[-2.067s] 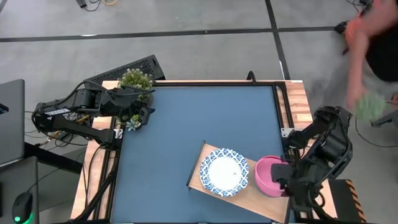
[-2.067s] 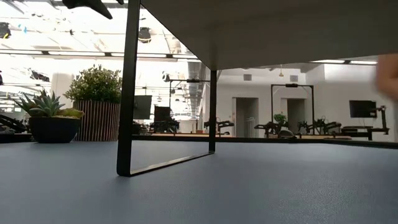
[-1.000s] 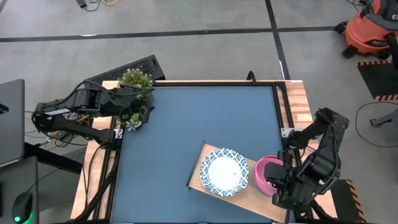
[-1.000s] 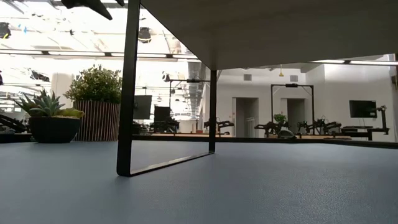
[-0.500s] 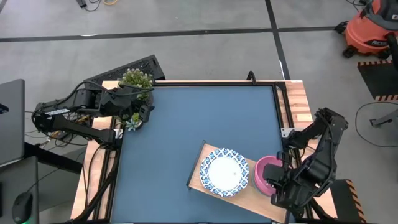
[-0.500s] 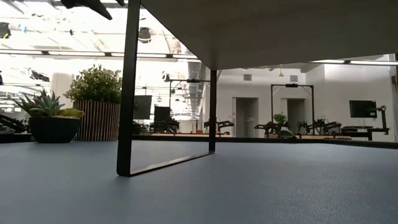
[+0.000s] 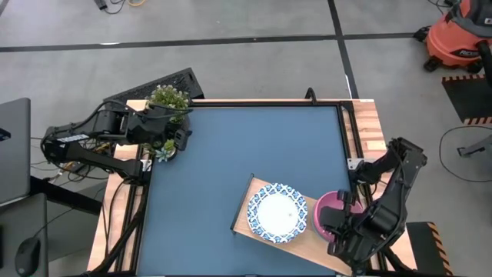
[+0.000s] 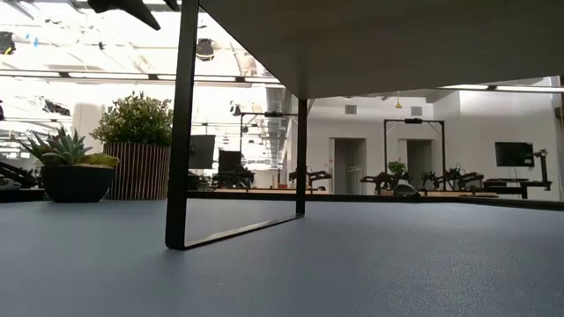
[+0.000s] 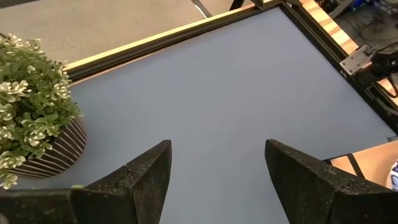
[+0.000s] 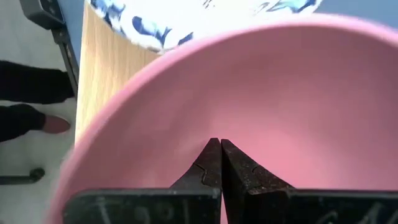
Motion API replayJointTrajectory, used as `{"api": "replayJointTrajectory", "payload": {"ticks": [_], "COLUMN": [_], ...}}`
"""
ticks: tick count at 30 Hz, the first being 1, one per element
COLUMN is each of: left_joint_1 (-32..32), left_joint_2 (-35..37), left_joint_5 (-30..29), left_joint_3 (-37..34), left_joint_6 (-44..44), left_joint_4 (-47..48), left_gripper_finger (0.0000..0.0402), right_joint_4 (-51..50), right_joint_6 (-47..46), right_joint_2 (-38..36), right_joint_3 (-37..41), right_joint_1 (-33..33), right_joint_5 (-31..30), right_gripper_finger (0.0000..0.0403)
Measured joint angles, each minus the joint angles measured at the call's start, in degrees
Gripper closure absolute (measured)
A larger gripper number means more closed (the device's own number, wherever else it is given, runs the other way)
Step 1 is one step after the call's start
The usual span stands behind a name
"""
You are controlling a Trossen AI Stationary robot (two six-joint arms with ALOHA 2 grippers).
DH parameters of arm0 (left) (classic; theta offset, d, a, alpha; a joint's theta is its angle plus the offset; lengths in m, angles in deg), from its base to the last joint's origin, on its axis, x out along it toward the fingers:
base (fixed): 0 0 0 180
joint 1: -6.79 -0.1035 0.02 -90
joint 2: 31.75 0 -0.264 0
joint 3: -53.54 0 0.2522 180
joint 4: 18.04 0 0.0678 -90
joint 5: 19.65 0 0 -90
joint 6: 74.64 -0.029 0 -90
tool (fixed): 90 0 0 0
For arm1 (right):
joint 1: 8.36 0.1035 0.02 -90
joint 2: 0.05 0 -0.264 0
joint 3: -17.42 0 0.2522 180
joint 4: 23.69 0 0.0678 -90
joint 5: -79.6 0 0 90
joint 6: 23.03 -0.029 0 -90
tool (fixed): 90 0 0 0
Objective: Place and stack bowls onto a shelf
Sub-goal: Stack the pink bowl on top of the orange bowl on the shelf, then return to Home Position
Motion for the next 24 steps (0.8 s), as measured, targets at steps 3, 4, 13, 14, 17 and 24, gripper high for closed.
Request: {"api": "replayJointTrajectory", "payload": {"ticks": [3,4,13,14,17,24], "left_joint_1": [0.00,0.02,0.00,0.00,0.02,0.02], "left_joint_2": [-0.15,-0.11,0.13,0.27,1.05,2.29], "left_joint_5": [0.10,0.24,4.44,5.78,9.95,14.21], "left_joint_3": [0.00,0.00,0.00,0.00,0.00,1.41], "left_joint_6": [0.00,0.00,-1.93,-2.90,-6.21,-7.72], "left_joint_4": [-0.06,-0.12,-5.83,-7.23,-12.10,-20.89], "left_gripper_finger": [0.0159,0.0159,0.0159,0.0159,0.0159,0.0159], "right_joint_4": [0.08,0.02,-0.01,0.01,0.02,4.58], "right_joint_6": [0.05,-0.12,4.34,5.82,10.19,31.27], "right_joint_2": [0.64,0.58,-2.34,-2.94,-4.86,-9.33], "right_joint_3": [0.00,0.00,-6.83,-8.31,-13.23,-26.95], "right_joint_1": [0.02,0.02,0.36,0.09,-0.73,-2.33], "right_joint_5": [0.71,1.00,1.71,1.11,-4.33,-10.23], "right_gripper_finger": [0.0385,0.0385,0.0374,0.0369,0.0361,0.0357]}}
